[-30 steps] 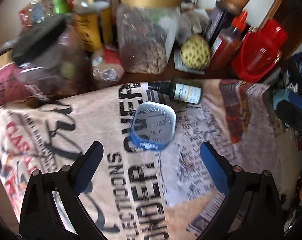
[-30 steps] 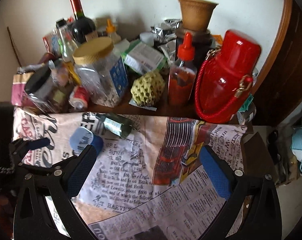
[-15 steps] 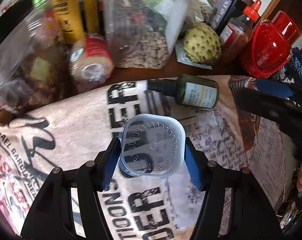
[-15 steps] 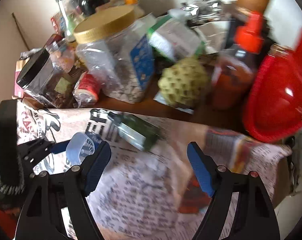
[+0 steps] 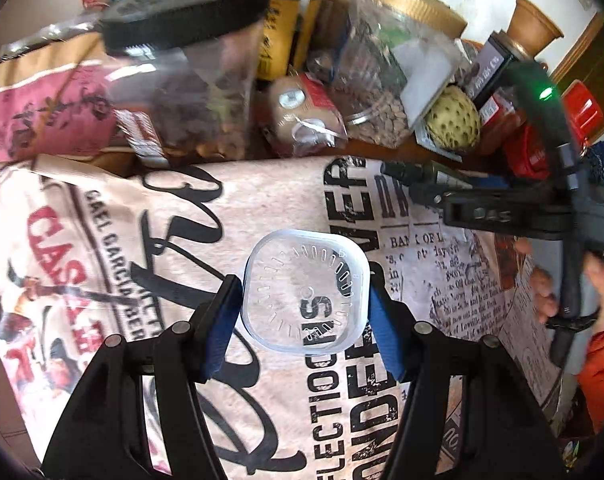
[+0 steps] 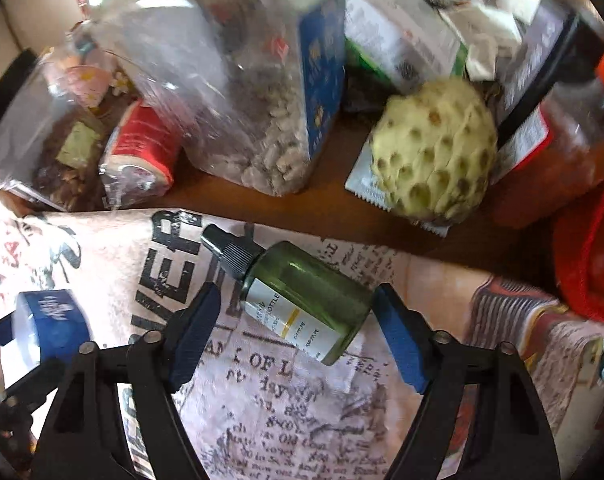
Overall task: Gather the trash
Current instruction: 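Grasp the green glass bottle with the right gripper while the left gripper grasps the clear plastic lid, then carry the green bottle and clear plastic lid in both grippers over the white bucket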
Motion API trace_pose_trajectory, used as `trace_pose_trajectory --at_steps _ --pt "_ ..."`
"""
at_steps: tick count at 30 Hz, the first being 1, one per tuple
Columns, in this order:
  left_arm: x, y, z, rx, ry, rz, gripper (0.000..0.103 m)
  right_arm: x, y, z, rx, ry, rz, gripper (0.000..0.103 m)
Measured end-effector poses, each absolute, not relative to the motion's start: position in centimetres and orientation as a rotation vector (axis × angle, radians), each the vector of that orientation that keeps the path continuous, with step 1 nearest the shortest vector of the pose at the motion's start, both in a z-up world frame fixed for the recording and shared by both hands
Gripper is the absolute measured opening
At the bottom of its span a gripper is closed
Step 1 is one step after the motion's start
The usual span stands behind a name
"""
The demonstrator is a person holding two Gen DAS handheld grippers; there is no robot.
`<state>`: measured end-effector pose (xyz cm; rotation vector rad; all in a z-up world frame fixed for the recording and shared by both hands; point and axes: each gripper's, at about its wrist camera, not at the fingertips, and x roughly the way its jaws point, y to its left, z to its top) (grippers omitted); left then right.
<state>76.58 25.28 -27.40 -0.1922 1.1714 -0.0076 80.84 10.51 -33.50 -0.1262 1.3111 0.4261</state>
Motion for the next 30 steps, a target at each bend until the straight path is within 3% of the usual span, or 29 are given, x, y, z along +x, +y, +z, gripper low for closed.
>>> trace_pose_trajectory --at_steps 1,8,21,30 --pt "76.5 25.3 -27.0 -0.192 1.162 -0.003 0.061 81.0 10.5 -33.9 -0.108 1.328 0.428 0.062" --pt "75.6 24.0 -24.1 -0.176 1.100 -0.005 0.061 79.4 9.3 -31.8 -0.069 1.250 0.433 0.062" --pt "71.3 16.7 -17.5 -0.172 0.960 -0.011 0.061 69.5 0.0 -20.7 -0.055 0.970 0.465 0.062" --pt "63.7 10.2 -11.1 -0.179 0.795 0.024 0.061 61.6 -8.0 -13.6 -0.001 0.782 0.494 0.062"
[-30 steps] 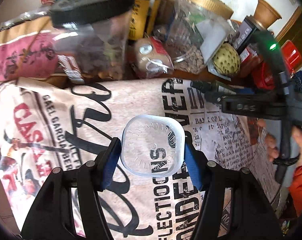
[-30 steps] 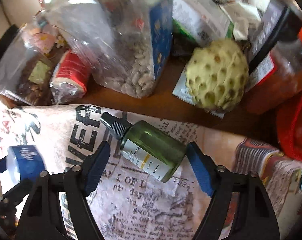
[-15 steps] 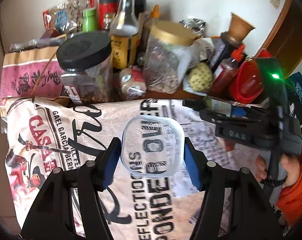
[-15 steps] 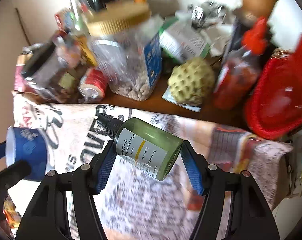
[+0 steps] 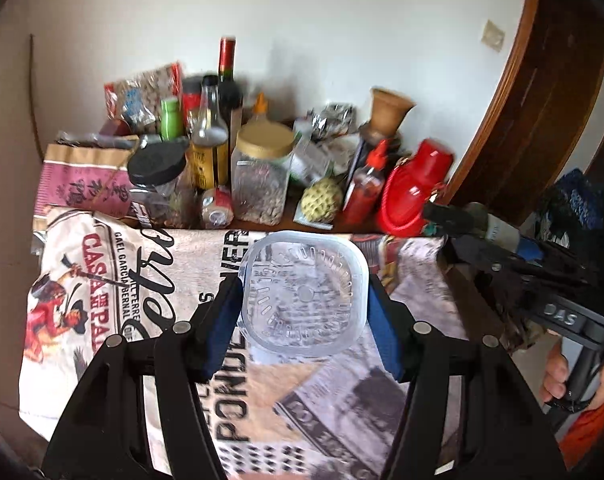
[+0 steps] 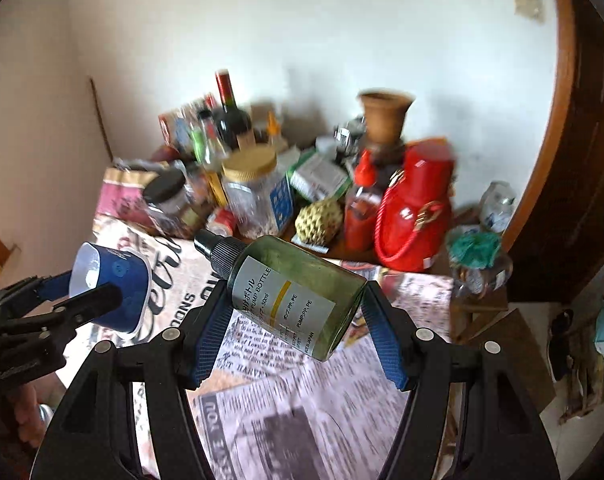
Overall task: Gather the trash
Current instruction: 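Carry the green bottle and clear plastic lid in both grippers over the white bucket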
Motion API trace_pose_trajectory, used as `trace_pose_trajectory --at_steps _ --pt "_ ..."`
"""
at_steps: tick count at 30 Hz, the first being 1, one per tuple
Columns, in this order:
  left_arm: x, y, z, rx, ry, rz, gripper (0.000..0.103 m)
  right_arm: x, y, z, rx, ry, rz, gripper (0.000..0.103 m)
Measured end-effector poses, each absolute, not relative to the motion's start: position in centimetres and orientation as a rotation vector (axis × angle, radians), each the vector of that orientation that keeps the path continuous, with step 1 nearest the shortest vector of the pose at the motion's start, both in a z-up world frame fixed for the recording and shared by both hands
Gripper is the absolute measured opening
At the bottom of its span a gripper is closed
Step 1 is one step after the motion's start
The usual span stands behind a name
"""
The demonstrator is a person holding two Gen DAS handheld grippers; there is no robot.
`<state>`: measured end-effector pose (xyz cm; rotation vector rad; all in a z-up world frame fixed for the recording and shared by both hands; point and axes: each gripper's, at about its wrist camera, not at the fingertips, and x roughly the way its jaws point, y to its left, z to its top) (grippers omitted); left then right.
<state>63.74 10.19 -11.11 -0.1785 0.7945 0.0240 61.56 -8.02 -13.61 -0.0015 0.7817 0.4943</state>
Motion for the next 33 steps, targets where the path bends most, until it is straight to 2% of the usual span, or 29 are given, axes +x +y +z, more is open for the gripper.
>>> trace_pose_trajectory --at_steps 15,25,33 --pt "48.7 4.0 -3.5 -0.131 0.581 0.104 0.060 48.6 -14.4 -7.3 0.103 0.602 0.541 0.062" --pt "41.9 5.0 -2.1 -0.114 0.518 0.046 0.060 41.2 -13.7 -5.9 0.153 0.563 0.466 0.062" --pt "34.3 7.5 -2.6 -0.099 0.541 -0.024 0.060 33.4 -12.0 -6.3 0.182 0.573 0.391 0.062"
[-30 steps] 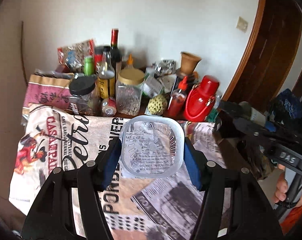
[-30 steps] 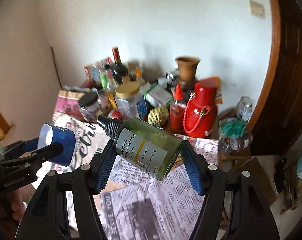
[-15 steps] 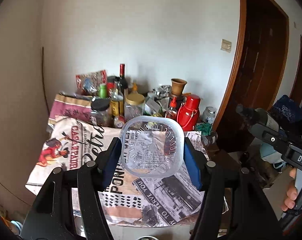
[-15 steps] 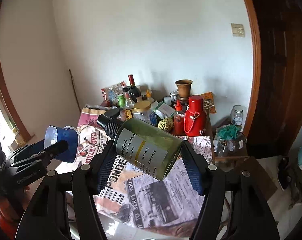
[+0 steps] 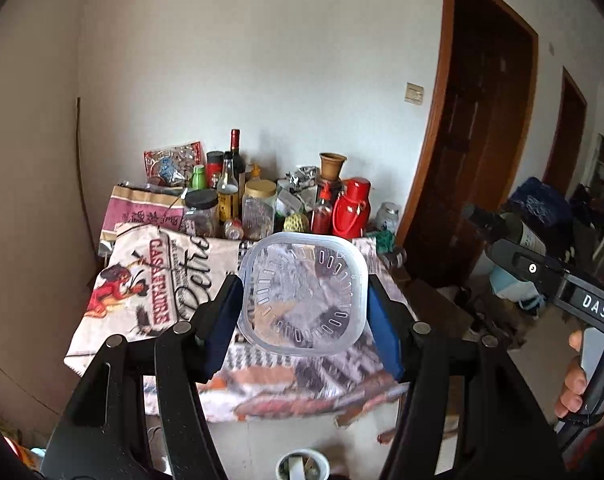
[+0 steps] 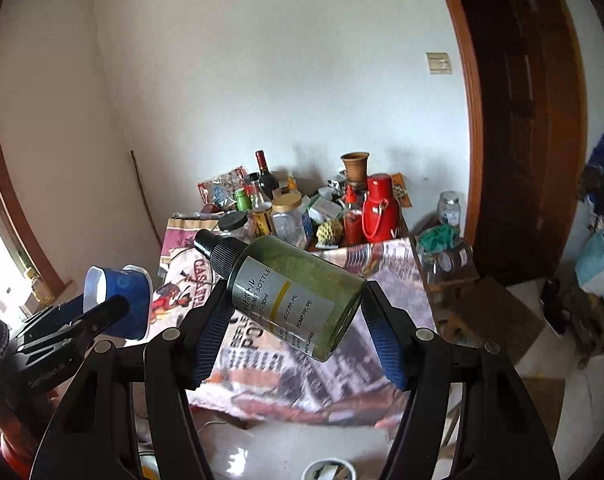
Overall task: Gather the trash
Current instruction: 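Carry the green bottle and clear plastic lid in both grippers over the white bucket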
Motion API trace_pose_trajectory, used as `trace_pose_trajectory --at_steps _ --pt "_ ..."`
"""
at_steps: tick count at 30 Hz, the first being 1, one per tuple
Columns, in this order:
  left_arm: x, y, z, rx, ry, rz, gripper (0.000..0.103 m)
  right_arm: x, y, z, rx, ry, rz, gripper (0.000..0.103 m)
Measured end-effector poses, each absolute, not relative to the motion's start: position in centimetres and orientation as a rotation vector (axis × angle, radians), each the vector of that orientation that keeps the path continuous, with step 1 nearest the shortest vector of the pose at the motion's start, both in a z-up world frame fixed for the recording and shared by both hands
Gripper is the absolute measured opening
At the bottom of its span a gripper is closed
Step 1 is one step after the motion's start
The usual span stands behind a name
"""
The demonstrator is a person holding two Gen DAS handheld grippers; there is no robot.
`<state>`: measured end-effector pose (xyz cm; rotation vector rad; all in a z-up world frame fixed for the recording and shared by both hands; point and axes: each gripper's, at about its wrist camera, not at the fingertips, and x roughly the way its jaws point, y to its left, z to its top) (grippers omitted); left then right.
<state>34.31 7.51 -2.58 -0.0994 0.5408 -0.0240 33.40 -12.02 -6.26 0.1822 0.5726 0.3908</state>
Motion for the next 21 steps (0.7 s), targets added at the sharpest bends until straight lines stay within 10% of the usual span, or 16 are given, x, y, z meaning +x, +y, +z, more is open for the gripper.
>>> trace_pose_trajectory --at_steps 21 --pt "22.6 8.3 -9.2 -0.097 0.749 -0.102 0.060 22.2 -11.4 -12.5 0.217 0.764 0.306 0.062"
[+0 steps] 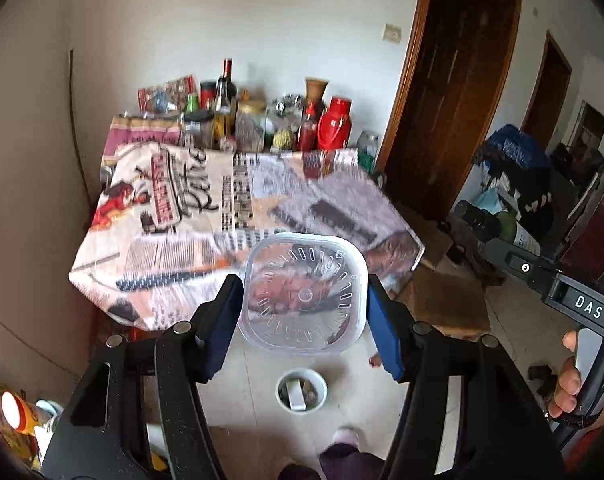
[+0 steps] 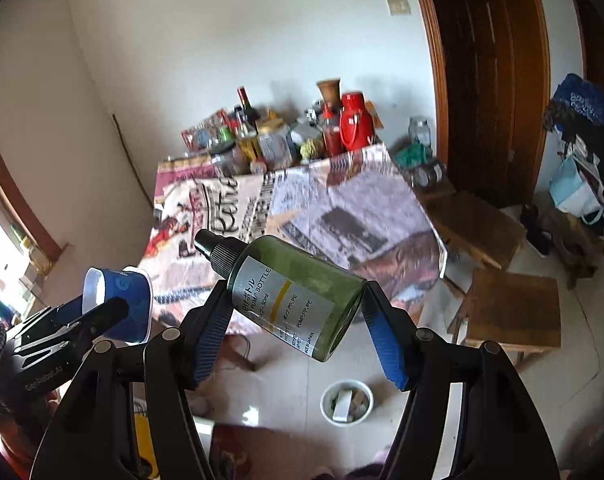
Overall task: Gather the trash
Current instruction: 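Carry the green bottle and clear plastic lid in both grippers over the white bucket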
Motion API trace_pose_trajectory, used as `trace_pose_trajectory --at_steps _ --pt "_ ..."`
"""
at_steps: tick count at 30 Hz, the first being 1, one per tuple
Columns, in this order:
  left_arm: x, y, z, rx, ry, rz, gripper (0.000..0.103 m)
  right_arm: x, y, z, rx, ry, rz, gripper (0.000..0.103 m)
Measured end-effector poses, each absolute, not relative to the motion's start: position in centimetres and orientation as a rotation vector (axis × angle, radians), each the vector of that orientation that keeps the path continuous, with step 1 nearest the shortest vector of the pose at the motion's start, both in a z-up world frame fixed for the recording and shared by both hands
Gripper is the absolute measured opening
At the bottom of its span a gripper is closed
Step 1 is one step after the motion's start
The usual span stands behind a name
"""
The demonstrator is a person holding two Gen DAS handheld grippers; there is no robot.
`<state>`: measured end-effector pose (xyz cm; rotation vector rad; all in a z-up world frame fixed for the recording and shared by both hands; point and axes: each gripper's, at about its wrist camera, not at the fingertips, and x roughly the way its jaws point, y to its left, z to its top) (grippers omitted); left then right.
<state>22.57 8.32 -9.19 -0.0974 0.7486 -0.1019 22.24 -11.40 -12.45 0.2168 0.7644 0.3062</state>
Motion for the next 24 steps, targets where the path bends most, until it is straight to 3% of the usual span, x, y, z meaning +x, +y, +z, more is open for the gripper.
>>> trace_pose_trajectory --at_steps 8,24 --pt "24.5 7.6 -15.8 -0.167 0.903 -0.041 0.060 24.6 -11.7 -19.5 0.194 0.924 0.346 0.062" --pt "28.0 7.0 -37.5 -0.312 1.201 0.027 0.060 27.9 -9.8 -38.6 0.129 1.244 0.403 0.062"
